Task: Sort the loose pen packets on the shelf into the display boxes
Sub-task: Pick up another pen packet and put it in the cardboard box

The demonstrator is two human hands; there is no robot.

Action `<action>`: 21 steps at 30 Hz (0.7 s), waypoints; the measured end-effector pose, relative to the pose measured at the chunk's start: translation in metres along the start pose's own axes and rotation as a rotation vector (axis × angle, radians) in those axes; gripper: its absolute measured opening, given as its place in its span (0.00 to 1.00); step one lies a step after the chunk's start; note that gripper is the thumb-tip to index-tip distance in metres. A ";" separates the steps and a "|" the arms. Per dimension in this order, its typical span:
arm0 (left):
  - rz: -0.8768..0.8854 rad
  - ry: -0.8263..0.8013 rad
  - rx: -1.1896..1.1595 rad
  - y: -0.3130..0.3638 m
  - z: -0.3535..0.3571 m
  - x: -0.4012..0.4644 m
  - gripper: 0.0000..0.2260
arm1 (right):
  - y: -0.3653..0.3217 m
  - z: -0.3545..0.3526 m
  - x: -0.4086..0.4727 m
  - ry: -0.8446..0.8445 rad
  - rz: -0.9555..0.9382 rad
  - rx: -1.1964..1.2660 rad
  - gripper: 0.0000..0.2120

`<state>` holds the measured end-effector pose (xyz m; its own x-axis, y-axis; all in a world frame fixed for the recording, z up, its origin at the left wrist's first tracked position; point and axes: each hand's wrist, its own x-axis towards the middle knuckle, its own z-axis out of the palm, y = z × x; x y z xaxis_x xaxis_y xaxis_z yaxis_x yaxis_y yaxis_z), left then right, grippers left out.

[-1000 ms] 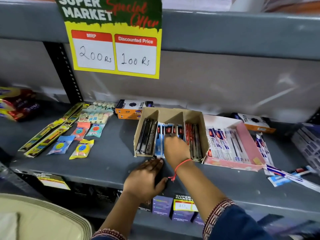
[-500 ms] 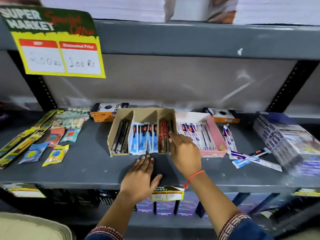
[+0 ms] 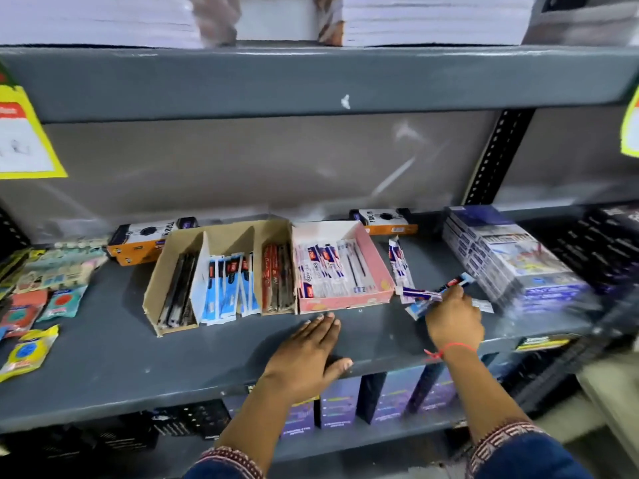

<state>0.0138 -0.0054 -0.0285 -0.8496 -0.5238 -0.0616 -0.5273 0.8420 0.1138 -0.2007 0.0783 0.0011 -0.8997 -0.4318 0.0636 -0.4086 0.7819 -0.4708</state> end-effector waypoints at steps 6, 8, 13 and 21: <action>0.034 0.028 0.017 -0.003 0.002 0.002 0.44 | -0.008 0.005 0.020 -0.150 0.042 -0.031 0.26; 0.030 0.028 0.005 -0.004 0.004 0.002 0.47 | -0.015 0.008 0.025 -0.193 0.087 -0.009 0.27; 0.015 0.023 -0.013 -0.005 0.005 0.002 0.42 | -0.024 0.006 0.038 -0.240 0.129 0.091 0.26; 0.020 0.032 -0.020 -0.005 0.003 0.001 0.31 | -0.020 0.005 0.047 -0.295 0.101 0.092 0.21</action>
<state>0.0161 -0.0099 -0.0317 -0.8592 -0.5108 -0.0276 -0.5096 0.8499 0.1342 -0.2341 0.0397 0.0089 -0.8464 -0.4760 -0.2388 -0.2916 0.7895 -0.5400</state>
